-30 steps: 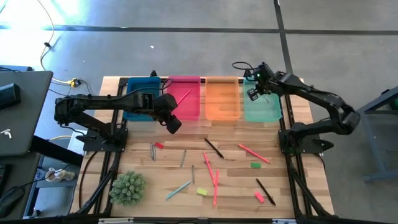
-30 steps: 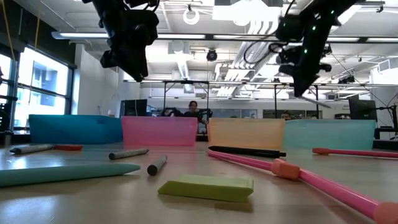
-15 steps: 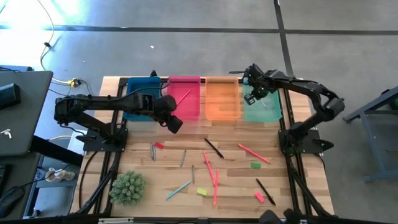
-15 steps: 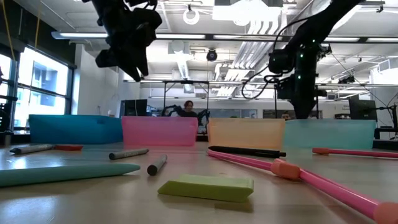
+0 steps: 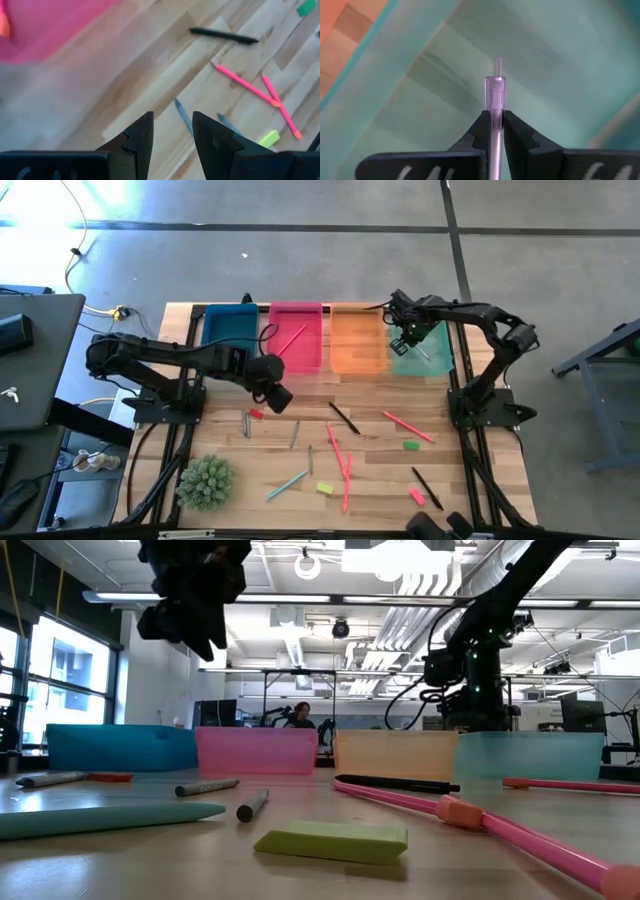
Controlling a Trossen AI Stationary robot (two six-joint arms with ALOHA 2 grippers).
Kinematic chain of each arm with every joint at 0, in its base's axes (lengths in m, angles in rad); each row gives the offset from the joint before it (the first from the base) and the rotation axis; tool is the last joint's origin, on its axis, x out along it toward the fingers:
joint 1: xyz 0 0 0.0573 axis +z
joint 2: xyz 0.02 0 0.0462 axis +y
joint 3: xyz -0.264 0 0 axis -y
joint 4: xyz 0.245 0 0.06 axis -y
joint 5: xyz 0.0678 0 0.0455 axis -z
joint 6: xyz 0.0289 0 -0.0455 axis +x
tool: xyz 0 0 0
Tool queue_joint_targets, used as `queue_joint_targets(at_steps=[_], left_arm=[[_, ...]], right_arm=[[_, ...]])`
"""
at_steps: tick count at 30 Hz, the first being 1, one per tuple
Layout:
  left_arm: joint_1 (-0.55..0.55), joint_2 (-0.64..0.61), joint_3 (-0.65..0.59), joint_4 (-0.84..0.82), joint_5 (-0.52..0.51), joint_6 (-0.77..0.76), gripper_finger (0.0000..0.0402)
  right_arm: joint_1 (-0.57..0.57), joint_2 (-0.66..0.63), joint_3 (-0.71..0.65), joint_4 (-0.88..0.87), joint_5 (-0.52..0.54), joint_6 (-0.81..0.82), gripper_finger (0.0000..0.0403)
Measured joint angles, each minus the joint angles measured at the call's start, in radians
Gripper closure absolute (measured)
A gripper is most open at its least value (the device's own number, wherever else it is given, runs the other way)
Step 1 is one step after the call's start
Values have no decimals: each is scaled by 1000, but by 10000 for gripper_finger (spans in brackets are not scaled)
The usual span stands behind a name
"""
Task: Sort crayons/erasers/pens/pencils in bins
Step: Put the purple pen into the green bin
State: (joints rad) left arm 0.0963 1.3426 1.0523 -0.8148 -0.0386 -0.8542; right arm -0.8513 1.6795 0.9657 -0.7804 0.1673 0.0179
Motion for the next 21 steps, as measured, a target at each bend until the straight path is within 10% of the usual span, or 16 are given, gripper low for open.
queue_joint_targets(at_steps=[21], left_arm=[[-190,0,0,-211,-22,-265,275]], right_arm=[[0,5,0,20,4,-23,317]])
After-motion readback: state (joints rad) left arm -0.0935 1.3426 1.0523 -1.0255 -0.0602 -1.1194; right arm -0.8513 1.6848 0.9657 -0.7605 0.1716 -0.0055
